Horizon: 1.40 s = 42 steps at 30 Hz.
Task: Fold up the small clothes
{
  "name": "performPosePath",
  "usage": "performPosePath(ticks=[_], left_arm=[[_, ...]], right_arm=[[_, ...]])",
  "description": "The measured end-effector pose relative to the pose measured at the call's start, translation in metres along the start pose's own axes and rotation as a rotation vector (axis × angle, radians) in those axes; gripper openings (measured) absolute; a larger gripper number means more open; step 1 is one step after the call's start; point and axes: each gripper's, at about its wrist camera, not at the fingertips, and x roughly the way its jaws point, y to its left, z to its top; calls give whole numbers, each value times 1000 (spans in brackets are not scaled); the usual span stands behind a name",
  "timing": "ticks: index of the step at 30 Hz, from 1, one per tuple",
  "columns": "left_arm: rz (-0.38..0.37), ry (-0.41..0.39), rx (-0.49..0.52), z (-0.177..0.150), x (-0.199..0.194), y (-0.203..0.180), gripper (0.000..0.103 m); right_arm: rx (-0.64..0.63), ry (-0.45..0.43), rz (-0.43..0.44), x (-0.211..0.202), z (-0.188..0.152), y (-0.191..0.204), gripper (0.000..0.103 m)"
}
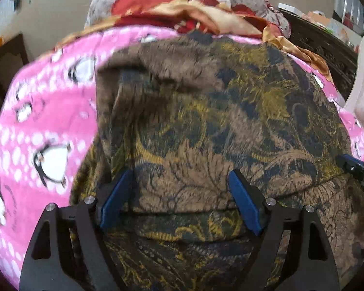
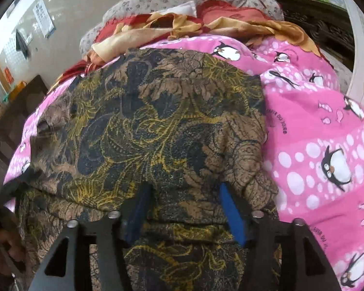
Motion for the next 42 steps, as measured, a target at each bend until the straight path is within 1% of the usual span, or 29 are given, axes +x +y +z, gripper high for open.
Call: performPosePath(ticks=[2, 4, 6, 7, 8, 9, 10, 12, 14, 16, 17, 18, 19, 20, 21, 22, 23, 25, 28, 31, 34, 36, 40, 42], left_arm=[[1, 31, -1, 4, 2, 0, 84], [-17, 66, -5, 8, -5, 6, 84], [-50, 61, -36, 5, -27, 21, 84], [-60, 54, -47, 1, -39, 29, 84], [-73, 46, -57, -5, -53, 39, 84], [-88, 46, -67, -11, -64, 49, 84], [-109, 52, -82, -23, -77, 62, 84], [-143, 69, -100, -48, -98, 82, 84], [-153, 90, -103, -77, -116, 95, 84], [-187, 104, -104, -109, -131, 101, 84], [-213, 115, -115, -123, -137, 103, 84], [-231, 131, -137, -137, -142, 104, 84], [-243, 134, -145, -146, -146, 103, 84], [-259, 138, -146, -156, -150, 101, 84], [-271, 151, -144, -163, -152, 99, 84], [-277, 162, -138, -171, -154, 96, 84], [-273, 156, -128, -176, -158, 93, 84], [-298, 167, -137, -180, -162, 92, 84], [-326, 173, -136, -190, -174, 95, 84], [-370, 190, -143, -203, -187, 100, 84], [-412, 232, -162, -217, -194, 102, 84], [-434, 219, -148, -220, -200, 100, 84], [-515, 244, -185, -216, -190, 97, 84], [-568, 265, -187, -212, -181, 92, 84]], right_arm=[[-14, 37, -26, -2, 1, 5, 59], [-26, 69, -48, -14, 1, 9, 59], [-33, 42, -76, -36, -4, 10, 59], [-37, 34, -74, -43, -8, 11, 59], [-41, 34, -54, -58, -19, 13, 59], [-45, 36, -35, -63, -27, 16, 59], [-60, 40, 1, -78, -43, 19, 59], [-103, 37, 29, -100, -71, 27, 59], [-145, 45, 30, -115, -100, 35, 59], [-176, 56, 31, -123, -129, 39, 59], [-193, 75, 25, -123, -145, 40, 60], [-193, 96, 23, -119, -152, 38, 65], [-158, 78, 32, -119, -162, 33, 71], [-128, 48, 49, -122, -167, 29, 72], [-101, 40, 61, -122, -172, 26, 74], [-96, 34, 63, -122, -172, 25, 74], [-98, 30, 57, -122, -172, 26, 75], [-103, 32, 42, -121, -171, 29, 80], [-114, 34, 23, -119, -171, 34, 84], [-110, 23, 27, -119, -170, 34, 84], [-116, 20, 22, -118, -170, 35, 84], [-113, 24, 22, -118, -170, 36, 85], [-116, 26, 22, -118, -170, 35, 85], [-114, 27, 20, -118, -169, 35, 85]])
